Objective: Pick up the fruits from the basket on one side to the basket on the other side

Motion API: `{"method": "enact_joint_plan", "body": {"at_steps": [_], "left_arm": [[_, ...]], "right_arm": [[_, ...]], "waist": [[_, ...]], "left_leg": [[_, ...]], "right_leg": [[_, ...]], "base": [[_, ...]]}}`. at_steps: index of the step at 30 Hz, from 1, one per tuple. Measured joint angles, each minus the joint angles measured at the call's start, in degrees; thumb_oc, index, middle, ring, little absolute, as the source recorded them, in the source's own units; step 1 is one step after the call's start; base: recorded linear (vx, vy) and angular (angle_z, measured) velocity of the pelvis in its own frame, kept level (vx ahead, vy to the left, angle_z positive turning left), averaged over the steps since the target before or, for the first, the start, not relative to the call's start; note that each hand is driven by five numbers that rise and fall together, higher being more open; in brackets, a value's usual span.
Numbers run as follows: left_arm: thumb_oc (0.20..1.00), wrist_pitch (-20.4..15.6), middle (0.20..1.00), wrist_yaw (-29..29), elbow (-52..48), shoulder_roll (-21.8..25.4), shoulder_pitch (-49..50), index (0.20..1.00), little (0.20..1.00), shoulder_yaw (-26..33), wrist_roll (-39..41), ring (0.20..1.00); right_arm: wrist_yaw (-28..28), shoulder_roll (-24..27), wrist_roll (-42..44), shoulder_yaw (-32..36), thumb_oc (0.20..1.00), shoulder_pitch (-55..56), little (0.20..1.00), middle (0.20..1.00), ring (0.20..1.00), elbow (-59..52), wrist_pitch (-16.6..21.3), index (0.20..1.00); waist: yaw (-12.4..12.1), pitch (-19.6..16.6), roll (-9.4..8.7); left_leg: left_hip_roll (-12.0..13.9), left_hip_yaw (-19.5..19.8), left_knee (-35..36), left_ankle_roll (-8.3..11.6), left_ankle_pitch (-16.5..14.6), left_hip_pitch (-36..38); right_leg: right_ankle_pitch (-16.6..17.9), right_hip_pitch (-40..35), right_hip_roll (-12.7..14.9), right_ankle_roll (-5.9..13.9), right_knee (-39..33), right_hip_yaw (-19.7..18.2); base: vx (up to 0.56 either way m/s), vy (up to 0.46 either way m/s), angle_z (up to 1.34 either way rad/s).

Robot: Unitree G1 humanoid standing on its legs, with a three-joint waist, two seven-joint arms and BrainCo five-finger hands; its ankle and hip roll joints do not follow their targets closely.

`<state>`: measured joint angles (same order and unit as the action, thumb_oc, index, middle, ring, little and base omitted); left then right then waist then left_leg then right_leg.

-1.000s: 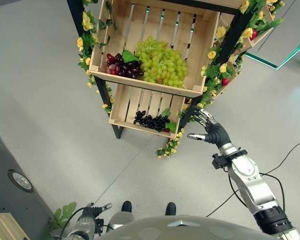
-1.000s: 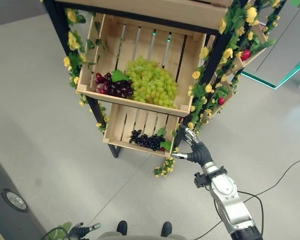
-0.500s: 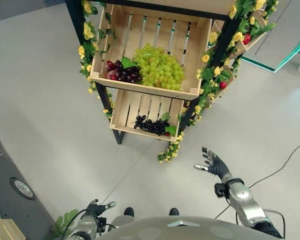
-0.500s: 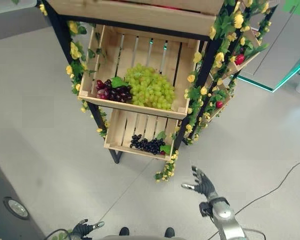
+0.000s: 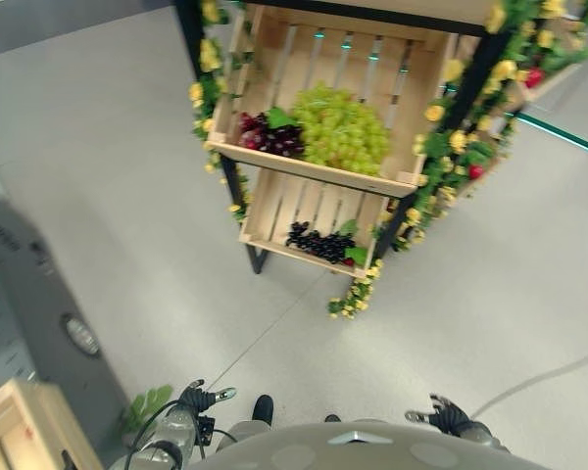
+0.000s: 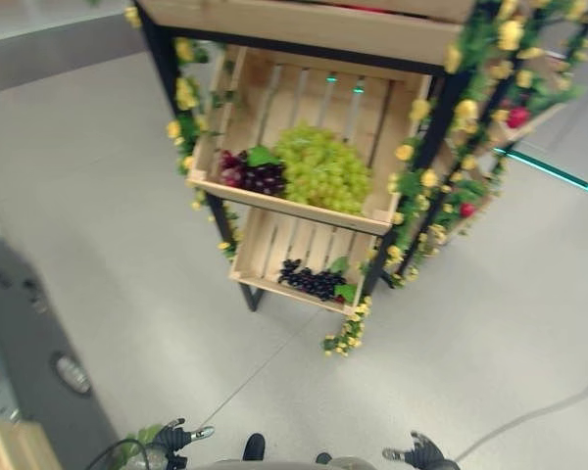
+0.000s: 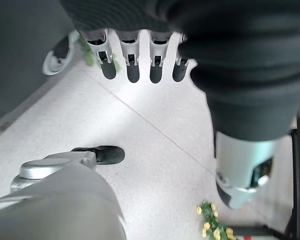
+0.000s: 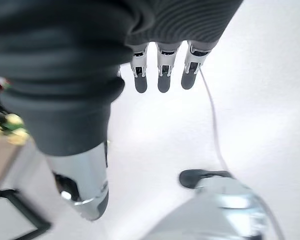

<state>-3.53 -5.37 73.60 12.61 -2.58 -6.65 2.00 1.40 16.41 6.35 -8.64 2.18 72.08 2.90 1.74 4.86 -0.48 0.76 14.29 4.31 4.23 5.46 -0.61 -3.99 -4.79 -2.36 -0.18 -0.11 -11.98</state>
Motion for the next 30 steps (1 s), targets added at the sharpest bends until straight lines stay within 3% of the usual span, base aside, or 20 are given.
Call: {"method": "enact_joint_plan", "body": {"at_steps": [5, 7, 9, 11, 12, 15, 17, 20, 21, 22, 25, 28, 30], "left_arm": [[1.0, 0.19, 1.0, 1.43, 1.24, -0.32, 0.05, 1.0, 1.0, -0.02, 3.51, 1.0], [1.0, 0.01, 1.0, 2.03, 0.97, -0.09, -0.09, 1.0, 1.0, 0.72, 5.02, 1.0], [1.0, 0.07, 1.0, 2.42, 1.2, -0.18, 0.49, 1.0, 1.0, 1.48, 6.82, 1.0], [1.0, 0.26, 1.0, 3.12, 1.45, -0.16, -0.01, 1.0, 1.0, 2.47, 8.33, 1.0], [1.0, 0.34, 1.0, 3.74, 2.43, -0.34, 0.25, 1.0, 1.0, 3.4, 8.96, 1.0], [1.0, 0.47, 1.0, 4.24, 4.02, -0.34, 0.08, 1.0, 1.0, 3.72, 10.26, 1.0], [1.0, 0.49, 1.0, 4.61, 3.95, -0.42, 0.53, 1.0, 1.0, 4.34, 10.62, 1.0], [1.0, 0.58, 1.0, 4.95, 4.54, -0.4, 1.46, 1.0, 1.0, 5.72, 11.27, 1.0], [1.0, 0.57, 1.0, 5.05, 4.71, -0.42, 0.96, 1.0, 1.0, 5.69, 11.27, 1.0], [1.0, 0.52, 1.0, 5.25, 4.63, -0.56, 0.6, 1.0, 1.0, 5.68, 11.27, 1.0], [1.0, 0.47, 1.0, 5.35, 4.63, -1.01, -1.12, 1.0, 1.0, 5.67, 11.24, 1.0], [1.0, 0.48, 1.0, 5.35, 4.36, -1.67, -1.93, 1.0, 1.0, 5.57, 11.13, 1.0], [1.0, 0.46, 1.0, 5.37, 4.22, -2.44, -2.15, 1.0, 1.0, 5.6, 11.11, 1.0]], "right_arm": [[0.33, 0.09, -0.19, 1.24, 1.0, -3.03, 1.0, 1.0, 1.0, 3.82, -0.25, 1.0], [0.44, 0.38, -0.19, 1.66, 1.0, -3.49, 1.0, 1.0, 1.0, 4.62, -0.5, 1.0], [0.51, 0.8, -0.23, 2.26, 1.0, -3.6, 1.0, 1.0, 1.0, 4.64, -0.49, 1.0], [0.6, 0.75, -0.23, 2.49, 1.0, -3.38, 1.0, 1.0, 1.0, 5.05, -0.82, 1.0], [0.71, 0.71, -0.26, 2.46, 1.0, -3.11, 1.0, 1.0, 1.0, 5.84, -1.0, 1.0], [1.11, 1.08, -0.26, 2.57, 1.0, -2.24, 1.0, 1.0, 1.0, 5.69, -1.14, 1.0], [1.08, 1.33, -0.49, 2.61, 1.0, -2.4, 1.0, 1.0, 1.0, 5.84, -1.15, 1.0], [0.87, 1.73, -1.33, 2.42, 1.0, -4.1, 1.0, 1.0, 1.0, 5.71, -1.1, 1.0], [0.84, 1.84, -1.46, 2.26, 1.0, -4.28, 1.0, 1.0, 1.0, 5.48, -1.11, 1.0], [0.77, 1.89, -1.49, 2.3, 1.0, -4.25, 1.0, 1.0, 1.0, 5.3, -1.15, 1.0], [0.72, 1.87, -1.49, 2.4, 1.0, -3.75, 1.0, 1.0, 1.0, 4.59, -1.31, 1.0], [0.55, 1.83, -1.47, 2.35, 1.0, -3.87, 1.0, 1.0, 1.0, 4.38, -1.65, 1.0], [0.49, 2.0, -1.44, 2.51, 1.0, -3.27, 1.0, 1.0, 1.0, 4.22, -1.77, 1.0]], "waist": [[0.3, 1.05, 1.1], [-0.22, 1.69, 1.58], [-1.18, 2.21, 2.66], [-0.93, 3.56, 1.3], [-1.41, 3.91, 0.23], [-0.85, 4.19, -0.96], [-1.1, 4.44, -0.57], [-1.14, 4.52, -1.01], [-0.69, 4.5, -1.05], [0.2, 4.42, -1.09], [0.93, 3.99, -0.31], [1.69, 3.34, 0.29], [1.56, 3.0, 1.02]], "left_leg": [[1.22, 3.3, -2.82, 2.48, 1.04, -3.32], [2.56, 2.96, -2.7, 3.69, 1.11, -4.82], [4.23, 1.9, -3.0, 4.29, 0.43, -7.39], [5.12, -0.28, -2.83, 5.3, -1.62, -7.93], [4.64, -4.76, -3.15, 4.94, -1.6, -8.11], [3.84, -12.88, -5.23, 5.0, -1.6, -7.8], [3.8, -13.23, -7.13, 5.09, -1.69, -6.22], [1.4, -11.08, -11.78, 6.26, -2.62, -3.06], [0.53, -11.47, -14.04, 6.72, -3.33, -2.06], [0.06, -12.38, -14.43, 5.72, -4.03, -0.79], [0.23, -15.02, -13.69, 5.81, -5.37, 1.54], [1.27, -17.83, -11.99, 5.1, -6.82, 3.46], [1.53, -19.06, -10.06, 3.39, -6.83, 3.26]], "right_leg": [[0.8, -1.56, -3.04, -2.25, -1.63, 3.21], [0.61, -0.43, -4.83, -4.57, -0.66, 4.08], [0.56, 1.04, -7.01, -5.25, 1.76, 5.14], [0.66, 1.88, -6.3, -7.09, 1.93, 7.52], [2.23, 0.84, -4.62, -7.67, 0.42, 9.77], [3.56, -0.73, -2.24, -7.85, -3.05, 13.81], [4.06, -0.87, -1.52, -7.88, -3.77, 14.93], [4.53, -1.07, 0.45, -7.54, -4.35, 16.28], [4.77, -1.35, 1.22, -7.28, -5.04, 18.5], [4.75, -0.8, 1.9, -7.01, -5.06, 20.17], [4.95, -0.25, 2.53, -6.28, -5.04, 22.97], [5.15, 0.88, 3.3, -5.23, -4.97, 28.47], [5.11, 1.42, 3.73, -4.08, -4.18, 29.75]], "base": [[-0.14, -0.253, 0.65], [-0.2, -0.254, 0.52], [-0.2, -0.239, 0.59], [-0.15, -0.117, 0.76], [-0.15, -0.076, 0.63], [-0.15, -0.062, 0.84], [-0.17, -0.064, 0.41], [-0.16, -0.055, 0.25], [-0.12, -0.015, 0.71], [-0.11, 0.009, 0.84], [-0.11, 0.012, 0.74], [-0.07, 0.027, 0.75], [-0.08, 0.092, 0.72]]}}
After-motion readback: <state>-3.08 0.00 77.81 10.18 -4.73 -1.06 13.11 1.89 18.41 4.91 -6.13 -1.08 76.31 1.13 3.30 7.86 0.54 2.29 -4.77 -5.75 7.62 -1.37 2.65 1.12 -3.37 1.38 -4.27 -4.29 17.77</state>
